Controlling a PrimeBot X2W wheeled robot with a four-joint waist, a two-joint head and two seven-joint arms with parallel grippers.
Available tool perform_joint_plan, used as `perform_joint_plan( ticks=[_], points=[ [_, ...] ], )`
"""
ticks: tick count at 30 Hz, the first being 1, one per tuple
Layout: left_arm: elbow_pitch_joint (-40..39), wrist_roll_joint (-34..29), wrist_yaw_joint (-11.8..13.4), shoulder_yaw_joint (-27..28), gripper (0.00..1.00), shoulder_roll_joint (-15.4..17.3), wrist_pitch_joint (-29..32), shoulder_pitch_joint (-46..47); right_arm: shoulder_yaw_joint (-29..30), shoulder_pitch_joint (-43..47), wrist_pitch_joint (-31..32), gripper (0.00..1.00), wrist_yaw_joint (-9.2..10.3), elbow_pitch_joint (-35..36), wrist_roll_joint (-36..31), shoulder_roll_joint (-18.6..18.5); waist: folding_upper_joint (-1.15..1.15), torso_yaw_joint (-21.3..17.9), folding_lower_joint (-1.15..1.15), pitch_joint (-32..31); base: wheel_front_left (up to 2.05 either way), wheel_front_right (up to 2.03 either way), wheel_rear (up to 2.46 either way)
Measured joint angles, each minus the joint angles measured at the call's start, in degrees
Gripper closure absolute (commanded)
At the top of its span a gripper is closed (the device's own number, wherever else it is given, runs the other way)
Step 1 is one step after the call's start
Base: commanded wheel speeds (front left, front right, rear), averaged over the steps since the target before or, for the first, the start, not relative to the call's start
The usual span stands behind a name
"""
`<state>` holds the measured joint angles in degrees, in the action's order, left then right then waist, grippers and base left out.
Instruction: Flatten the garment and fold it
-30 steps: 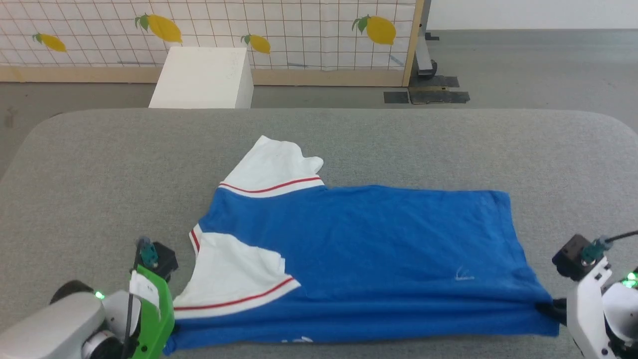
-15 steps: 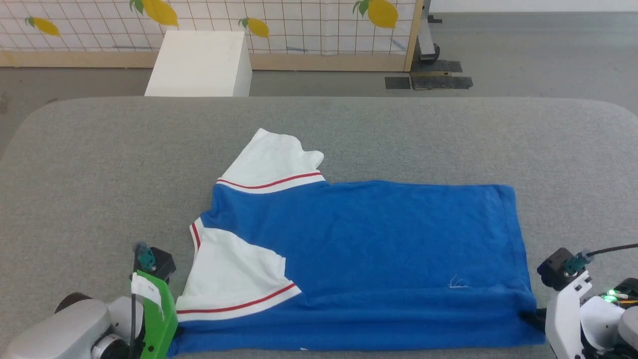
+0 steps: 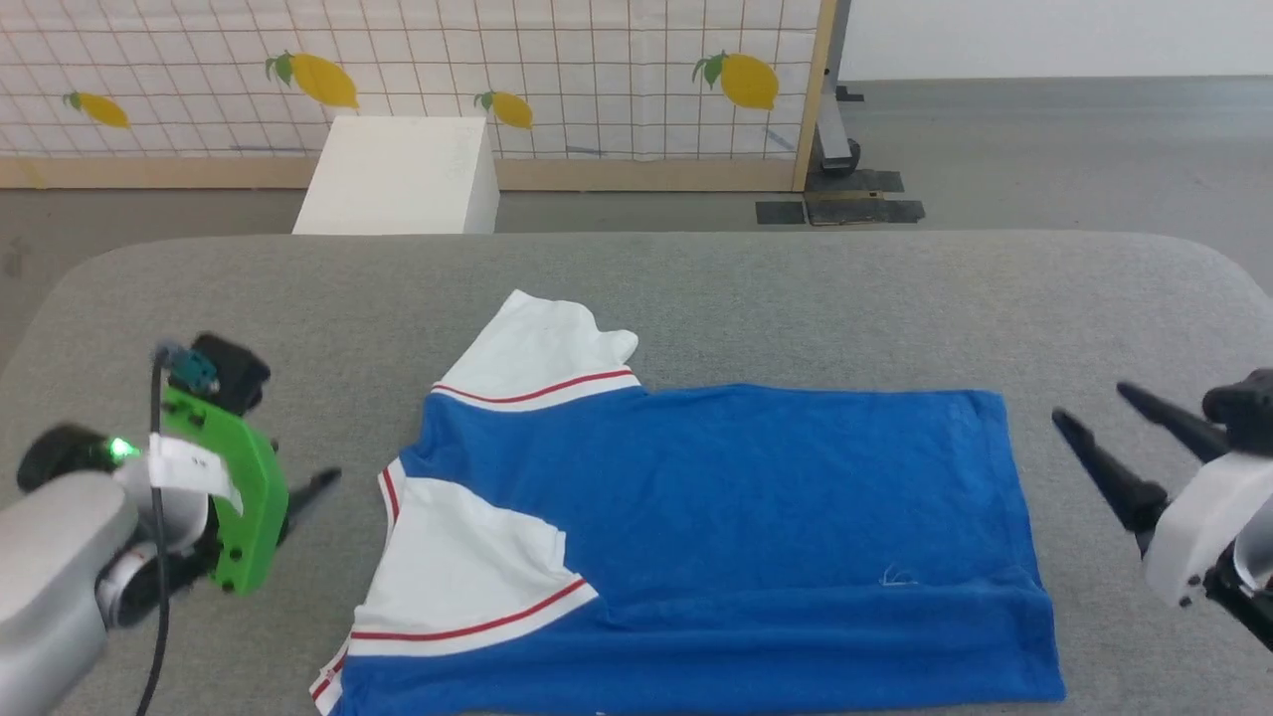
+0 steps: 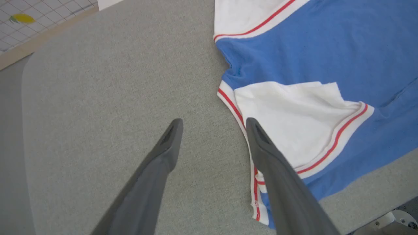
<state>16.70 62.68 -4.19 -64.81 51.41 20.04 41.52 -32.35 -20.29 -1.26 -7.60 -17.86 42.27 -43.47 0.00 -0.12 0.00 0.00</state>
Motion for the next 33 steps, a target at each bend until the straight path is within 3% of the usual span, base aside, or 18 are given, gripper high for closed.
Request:
perform_joint_plan(
  ticks=[8,14,21,27,33],
  points=[
    [3.53,-7.15,0.89,2.36,0.0,-2.59,-7.01,7.56,23.74,6.91,-8.94,0.0,0.0,5.46,-15.4,14.1,0.0,-2.14,0.0,1.79,0.0,0.0,0.0],
    [8.5,-8.83,1.25,3.86,0.0,-5.82,-8.96,13.47,33.85,11.62,-10.98,0.0,0.0,16.18,-23.3,25.47,0.0,-3.94,0.0,5.1,0.0,0.0,0.0],
    [15.02,-9.89,0.65,4.39,0.0,-10.05,-3.64,22.45,36.91,15.21,-12.66,0.0,0.0,26.11,-29.29,35.08,0.0,-5.8,0.0,10.72,0.0,0.0,0.0],
    [20.69,-9.57,-0.13,3.86,0.0,-13.15,6.0,29.57,35.7,15.46,-13.24,0.0,0.02,29.18,-31.42,38.2,0.0,-7.55,0.0,16.38,0.0,0.0,0.0],
    [24.35,-6.84,-1.31,2.5,0.0,-13.91,18.56,34.21,33.34,13.14,-13.4,0.0,0.01,29.71,-32.71,39.29,0.0,-9.96,0.01,22.26,0.0,0.0,0.0]
  ],
)
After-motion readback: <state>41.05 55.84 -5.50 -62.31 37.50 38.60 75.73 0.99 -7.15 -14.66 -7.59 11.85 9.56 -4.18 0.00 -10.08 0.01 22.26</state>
